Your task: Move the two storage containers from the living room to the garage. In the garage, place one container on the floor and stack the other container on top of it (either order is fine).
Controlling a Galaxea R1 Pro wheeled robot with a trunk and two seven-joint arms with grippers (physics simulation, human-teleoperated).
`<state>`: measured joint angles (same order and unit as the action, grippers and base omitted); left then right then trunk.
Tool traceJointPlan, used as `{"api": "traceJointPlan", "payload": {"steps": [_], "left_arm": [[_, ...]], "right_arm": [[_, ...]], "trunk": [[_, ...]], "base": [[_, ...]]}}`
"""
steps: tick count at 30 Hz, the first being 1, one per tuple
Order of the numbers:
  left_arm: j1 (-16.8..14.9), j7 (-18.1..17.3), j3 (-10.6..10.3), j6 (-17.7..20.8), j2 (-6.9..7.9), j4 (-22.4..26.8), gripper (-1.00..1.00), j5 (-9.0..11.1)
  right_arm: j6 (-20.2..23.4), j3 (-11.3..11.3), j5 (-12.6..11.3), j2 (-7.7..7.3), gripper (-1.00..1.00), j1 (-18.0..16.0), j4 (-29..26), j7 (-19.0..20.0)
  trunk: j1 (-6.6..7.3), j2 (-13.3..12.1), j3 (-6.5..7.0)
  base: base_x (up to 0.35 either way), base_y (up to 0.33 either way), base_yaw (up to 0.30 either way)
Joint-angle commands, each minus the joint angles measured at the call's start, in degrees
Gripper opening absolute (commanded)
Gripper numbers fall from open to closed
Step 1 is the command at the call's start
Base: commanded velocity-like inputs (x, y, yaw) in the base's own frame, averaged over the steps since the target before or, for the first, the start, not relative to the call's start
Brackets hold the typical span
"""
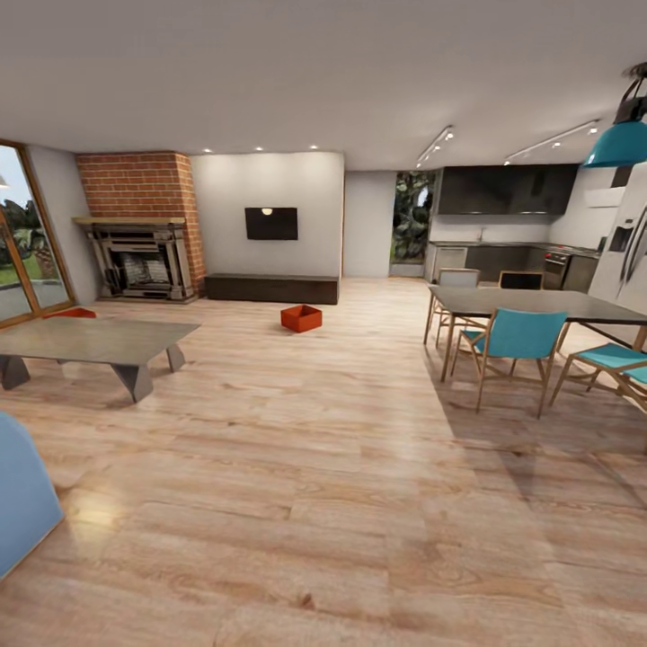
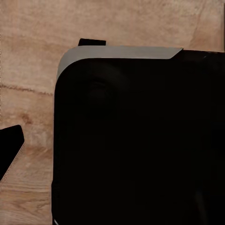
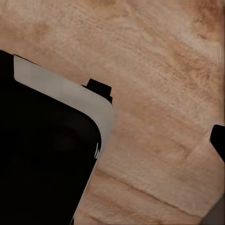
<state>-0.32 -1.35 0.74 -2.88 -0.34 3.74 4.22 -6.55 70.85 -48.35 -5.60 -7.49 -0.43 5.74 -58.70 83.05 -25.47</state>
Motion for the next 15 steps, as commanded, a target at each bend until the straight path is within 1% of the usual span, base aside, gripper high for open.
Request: {"api": "traceJointPlan", "payload": {"steps": [1, 15], "left_arm": [[-0.03, -0.14, 0.05, -0.16, -0.01, -0.05, 1.0, 0.44], [-0.03, -0.06, 0.05, -0.11, -0.01, -0.05, 1.0, 0.44]], "right_arm": [[-0.13, 0.41, -0.61, -0.03, 1.0, -0.04, -0.01, 0.24], [-0.2, 0.39, -0.6, -0.03, 1.0, -0.05, -0.01, 0.24]], "trunk": [[-0.03, 0.03, -0.06], [-0.03, 0.03, -0.06]], "base": [[0.319, 0.0, 0.0], [0.319, 0.0, 0.0]]}}
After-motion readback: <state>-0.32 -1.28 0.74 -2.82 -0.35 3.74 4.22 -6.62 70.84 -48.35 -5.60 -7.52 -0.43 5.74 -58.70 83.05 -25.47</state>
